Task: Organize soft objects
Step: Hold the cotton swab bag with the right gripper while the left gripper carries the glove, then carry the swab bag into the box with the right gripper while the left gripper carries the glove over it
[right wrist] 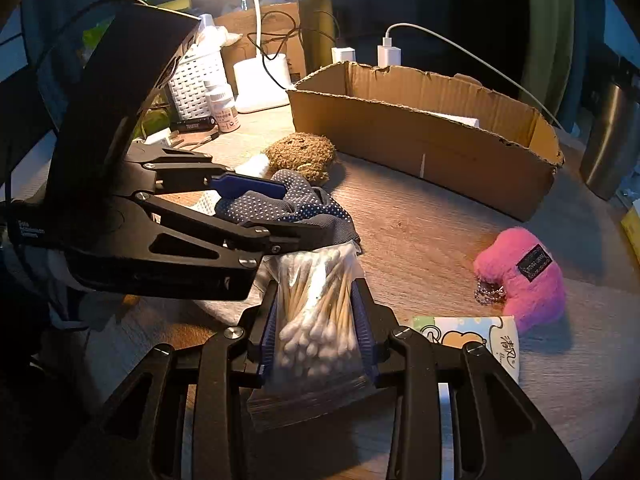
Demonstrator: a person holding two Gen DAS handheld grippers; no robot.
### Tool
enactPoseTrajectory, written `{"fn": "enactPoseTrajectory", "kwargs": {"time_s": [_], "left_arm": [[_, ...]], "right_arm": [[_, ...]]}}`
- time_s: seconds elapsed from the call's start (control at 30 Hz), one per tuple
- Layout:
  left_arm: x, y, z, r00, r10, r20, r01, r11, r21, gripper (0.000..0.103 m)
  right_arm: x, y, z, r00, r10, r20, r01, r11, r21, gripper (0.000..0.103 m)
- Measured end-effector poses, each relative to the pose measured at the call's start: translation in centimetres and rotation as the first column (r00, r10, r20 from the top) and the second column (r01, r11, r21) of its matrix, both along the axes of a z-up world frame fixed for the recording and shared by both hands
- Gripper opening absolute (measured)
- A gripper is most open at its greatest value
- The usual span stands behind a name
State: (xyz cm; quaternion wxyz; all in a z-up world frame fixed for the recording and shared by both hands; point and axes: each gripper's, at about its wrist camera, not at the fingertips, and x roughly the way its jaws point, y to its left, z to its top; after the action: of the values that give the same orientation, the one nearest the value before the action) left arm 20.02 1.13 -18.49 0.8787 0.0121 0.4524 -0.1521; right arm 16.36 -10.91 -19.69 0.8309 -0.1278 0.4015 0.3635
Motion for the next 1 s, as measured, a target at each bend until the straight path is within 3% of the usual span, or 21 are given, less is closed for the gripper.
{"fn": "enactPoseTrajectory", "kwargs": {"time_s": [0.07,0.17,0.57,0.8,1.0], "left_arm": [[-0.3,-0.4,0.4,1.0,-0.016,0.011,0.016,1.0,-0.002,0.025],[-0.5,-0.3,1.1,1.0,-0.009,0.028,0.009,1.0,-0.018,0.022],[-3.2,2.0,8.4,0.98,0.046,0.192,-0.022,0.992,-0.126,0.022],[-4.2,3.1,12.6,0.954,0.067,0.291,-0.025,0.989,-0.148,0.022],[-4.2,3.5,14.3,0.942,0.081,0.327,-0.036,0.989,-0.141,0.022]], "right_arm": [[0.0,0.0,0.0,1.0,0.001,0.0,-0.001,1.0,0.001,0.036],[0.0,0.1,0.0,1.0,0.004,0.0,-0.004,1.0,-0.003,0.036],[0.0,0.3,-0.1,1.0,0.007,-0.001,-0.007,1.0,-0.018,0.036],[0.1,0.3,0.0,1.0,0.006,-0.009,-0.006,1.0,-0.022,0.037],[0.1,0.3,1.0,1.0,-0.001,0.002,0.001,1.0,-0.01,0.036]]}}
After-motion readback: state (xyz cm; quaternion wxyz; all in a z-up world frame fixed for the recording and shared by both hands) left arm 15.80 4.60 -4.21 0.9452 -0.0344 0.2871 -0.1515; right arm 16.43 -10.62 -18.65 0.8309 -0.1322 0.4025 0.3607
